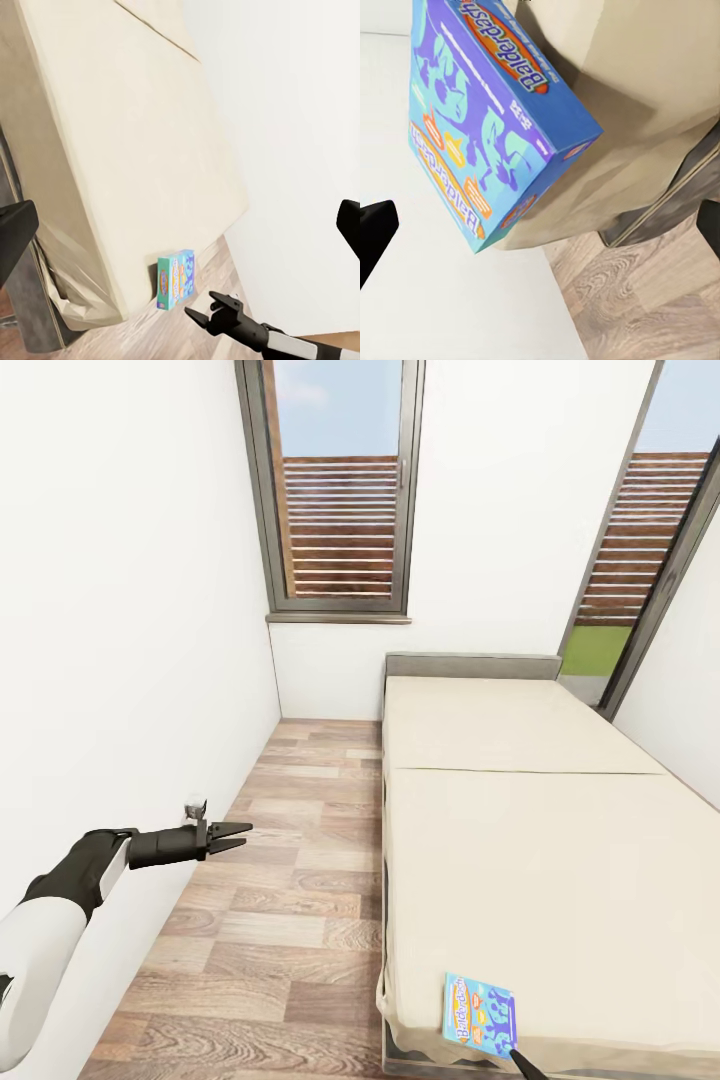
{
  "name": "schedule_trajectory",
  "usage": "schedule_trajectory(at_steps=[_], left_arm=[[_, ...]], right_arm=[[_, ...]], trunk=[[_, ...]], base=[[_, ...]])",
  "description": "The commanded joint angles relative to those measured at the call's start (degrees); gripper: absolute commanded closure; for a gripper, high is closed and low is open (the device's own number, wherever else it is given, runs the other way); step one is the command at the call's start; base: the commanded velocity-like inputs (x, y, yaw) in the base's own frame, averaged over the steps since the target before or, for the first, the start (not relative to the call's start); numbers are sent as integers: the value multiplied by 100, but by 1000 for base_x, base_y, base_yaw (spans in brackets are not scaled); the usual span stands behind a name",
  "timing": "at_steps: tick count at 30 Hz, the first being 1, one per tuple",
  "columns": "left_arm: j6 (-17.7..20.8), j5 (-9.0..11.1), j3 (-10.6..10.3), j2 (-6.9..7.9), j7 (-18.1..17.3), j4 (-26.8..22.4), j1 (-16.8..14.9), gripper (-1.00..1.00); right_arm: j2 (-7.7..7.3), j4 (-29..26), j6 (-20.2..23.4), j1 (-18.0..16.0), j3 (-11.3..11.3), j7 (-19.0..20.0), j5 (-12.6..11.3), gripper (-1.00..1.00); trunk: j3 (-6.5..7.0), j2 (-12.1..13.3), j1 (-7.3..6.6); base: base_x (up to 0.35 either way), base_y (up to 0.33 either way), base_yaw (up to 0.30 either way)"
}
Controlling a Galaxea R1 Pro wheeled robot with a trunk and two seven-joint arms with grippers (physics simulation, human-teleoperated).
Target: Put all the toys in the child's room - the three board games (two on the bed and one on the table), the two jigsaw puzzles on the table, and the tennis ball on the table - inside the toy box on the table in the child's room.
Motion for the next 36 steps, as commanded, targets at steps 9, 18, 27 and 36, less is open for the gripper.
schedule_trajectory(at_steps=[9,18,27,36], left_arm=[[59,4,4,-6,-16,0,-3,-100],[60,4,4,1,-16,0,-3,-100],[58,4,4,2,-16,0,-3,-100],[58,4,4,2,-16,0,-3,-100]], right_arm=[[-14,4,94,-2,-12,72,-61,-100],[-6,-5,207,-7,-22,222,-62,-100],[-13,-43,213,-17,-20,662,-41,-100],[-16,-42,216,-20,-62,696,-57,-100]], trunk=[[-5,-2,-1],[-5,-2,-1],[-5,-2,-1],[-5,-2,-1]], base=[[0,0,0],[0,0,0],[0,0,0],[0,0,0]])
